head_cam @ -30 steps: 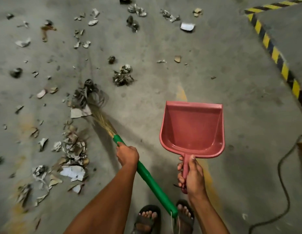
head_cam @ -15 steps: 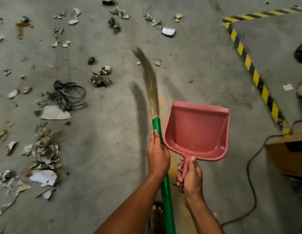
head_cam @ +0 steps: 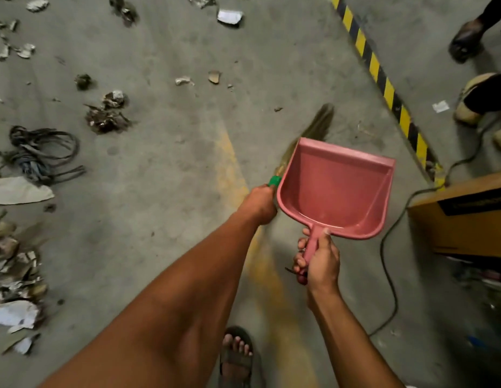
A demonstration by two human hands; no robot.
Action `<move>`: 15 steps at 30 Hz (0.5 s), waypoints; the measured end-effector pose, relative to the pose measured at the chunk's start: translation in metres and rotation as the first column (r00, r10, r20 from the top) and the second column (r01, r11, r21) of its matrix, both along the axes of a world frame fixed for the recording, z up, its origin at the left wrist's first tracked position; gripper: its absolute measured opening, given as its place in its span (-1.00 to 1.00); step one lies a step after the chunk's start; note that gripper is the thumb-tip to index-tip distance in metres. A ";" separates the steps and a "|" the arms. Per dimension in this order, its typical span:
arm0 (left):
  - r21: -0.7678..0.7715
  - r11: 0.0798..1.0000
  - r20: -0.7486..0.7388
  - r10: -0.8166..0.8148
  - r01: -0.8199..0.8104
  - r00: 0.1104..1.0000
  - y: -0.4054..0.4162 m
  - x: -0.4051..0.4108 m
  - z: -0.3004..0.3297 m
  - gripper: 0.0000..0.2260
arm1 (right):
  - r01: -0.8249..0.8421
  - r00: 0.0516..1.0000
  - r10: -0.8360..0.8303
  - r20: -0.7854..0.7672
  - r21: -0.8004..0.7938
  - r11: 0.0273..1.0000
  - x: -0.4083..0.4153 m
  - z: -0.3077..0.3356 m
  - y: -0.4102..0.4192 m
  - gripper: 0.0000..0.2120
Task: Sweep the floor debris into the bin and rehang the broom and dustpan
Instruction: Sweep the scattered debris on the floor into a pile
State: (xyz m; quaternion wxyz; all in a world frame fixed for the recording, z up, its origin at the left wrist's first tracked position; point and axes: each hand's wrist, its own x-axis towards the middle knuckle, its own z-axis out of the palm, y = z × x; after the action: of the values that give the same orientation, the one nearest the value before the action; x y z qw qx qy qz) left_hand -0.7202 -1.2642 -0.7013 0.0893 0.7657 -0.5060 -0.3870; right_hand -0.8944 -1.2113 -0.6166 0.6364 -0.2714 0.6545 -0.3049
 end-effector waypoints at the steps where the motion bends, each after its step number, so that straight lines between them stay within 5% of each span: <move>1: 0.013 1.000 0.034 0.013 -0.014 0.999 -0.003 0.008 -0.006 -0.55 | -0.007 1.000 0.007 0.009 0.006 1.000 0.003 -0.002 -0.002 -0.59; 9: 0.056 0.955 0.223 0.272 -0.290 0.936 -0.021 0.101 -0.017 -0.59 | -0.080 0.995 0.075 0.072 0.058 0.995 0.033 -0.020 0.006 -0.56; 15: 0.077 0.783 0.284 0.576 -0.617 0.766 0.036 0.180 -0.014 -0.62 | -0.173 0.979 0.166 0.118 0.056 0.983 0.061 -0.021 0.021 -0.55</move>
State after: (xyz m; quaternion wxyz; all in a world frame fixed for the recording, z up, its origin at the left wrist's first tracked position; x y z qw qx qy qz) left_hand -0.5404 -1.2286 -0.7152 0.0809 0.9331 -0.2083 -0.2816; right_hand -0.8339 -1.1901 -0.6373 0.7047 -0.2874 0.6015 -0.2427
